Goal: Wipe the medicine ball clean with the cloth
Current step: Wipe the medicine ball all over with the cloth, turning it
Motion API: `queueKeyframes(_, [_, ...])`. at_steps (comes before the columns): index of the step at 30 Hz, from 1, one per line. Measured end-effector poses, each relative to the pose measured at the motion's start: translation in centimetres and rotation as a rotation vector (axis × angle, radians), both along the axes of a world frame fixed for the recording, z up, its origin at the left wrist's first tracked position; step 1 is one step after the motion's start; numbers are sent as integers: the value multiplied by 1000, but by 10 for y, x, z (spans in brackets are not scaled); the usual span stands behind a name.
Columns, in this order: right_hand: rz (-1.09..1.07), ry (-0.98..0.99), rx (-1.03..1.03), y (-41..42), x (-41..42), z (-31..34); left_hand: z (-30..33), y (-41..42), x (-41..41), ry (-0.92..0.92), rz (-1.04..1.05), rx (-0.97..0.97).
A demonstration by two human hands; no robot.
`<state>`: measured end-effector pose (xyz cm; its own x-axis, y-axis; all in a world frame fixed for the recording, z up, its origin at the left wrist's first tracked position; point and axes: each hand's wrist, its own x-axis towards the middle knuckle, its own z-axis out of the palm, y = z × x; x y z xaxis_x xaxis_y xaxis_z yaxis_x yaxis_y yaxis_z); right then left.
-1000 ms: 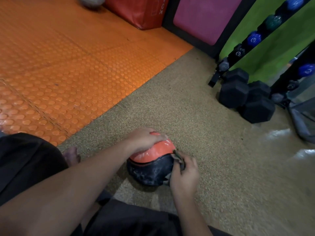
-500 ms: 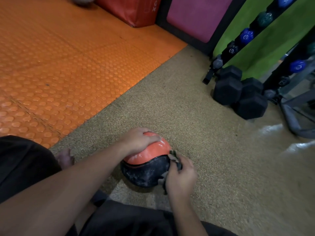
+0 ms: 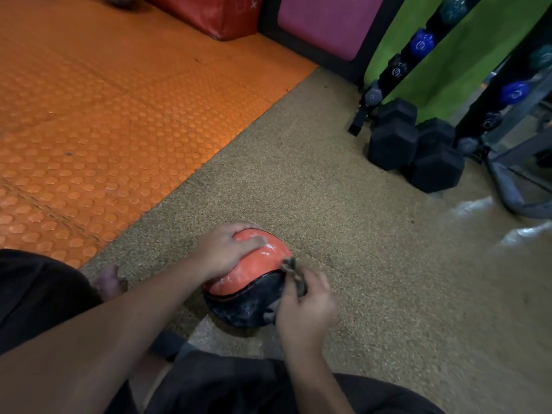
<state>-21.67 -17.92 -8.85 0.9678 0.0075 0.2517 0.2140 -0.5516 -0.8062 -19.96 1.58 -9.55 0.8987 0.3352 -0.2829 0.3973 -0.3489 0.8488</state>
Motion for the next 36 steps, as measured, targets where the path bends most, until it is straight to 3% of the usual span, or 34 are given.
queueKeyframes(2, [320, -257, -220, 7, -23, 10, -1, 2, -3, -32, 19, -23])
queueKeyframes(4, [426, -353, -341, 3, -19, 11, -1, 1, -6, -63, 18, -34])
queueKeyframes(6, [277, -230, -206, -4, -4, 6, -1, -2, -7, -72, 20, -24])
queueKeyframes(8, [1, 16, -39, -7, 12, 2, -1, -5, -7, -61, 10, 2])
queueKeyframes(10, [-140, 91, -40, -5, 13, 4, -1, -7, -6, -53, -6, 27])
queueKeyframes(12, [5, -76, -129, -2, 0, 8, -1, -6, -6, -62, -5, 1])
queueKeyframes(15, [465, -323, -382, 2, -28, 10, -7, 0, -7, -89, 47, -49])
queueKeyframes(16, [491, -351, -429, 2, -28, 10, -7, 0, -7, -88, 46, -52])
queueKeyframes(19, [280, -260, -271, -2, -7, 9, -6, -2, -7, -69, 49, -26])
queueKeyframes(23, [-169, 116, -111, -10, 18, 2, -3, -7, -9, -58, 22, 1])
queueKeyframes(25, [-119, 27, -148, -7, 7, 3, 0, -6, -8, -52, 21, -6])
queueKeyframes(28, [328, -227, -327, 9, -26, 15, 2, -5, -6, -55, 61, -40])
queueKeyframes(30, [509, -314, -492, 10, -35, 17, 5, -5, -6, -57, 41, -33])
queueKeyframes(33, [477, -337, -453, 0, -17, 17, 5, -6, -7, -51, 51, -26])
queueKeyframes(36, [203, -159, -285, -12, 4, 15, 6, -8, -5, -20, 42, 5])
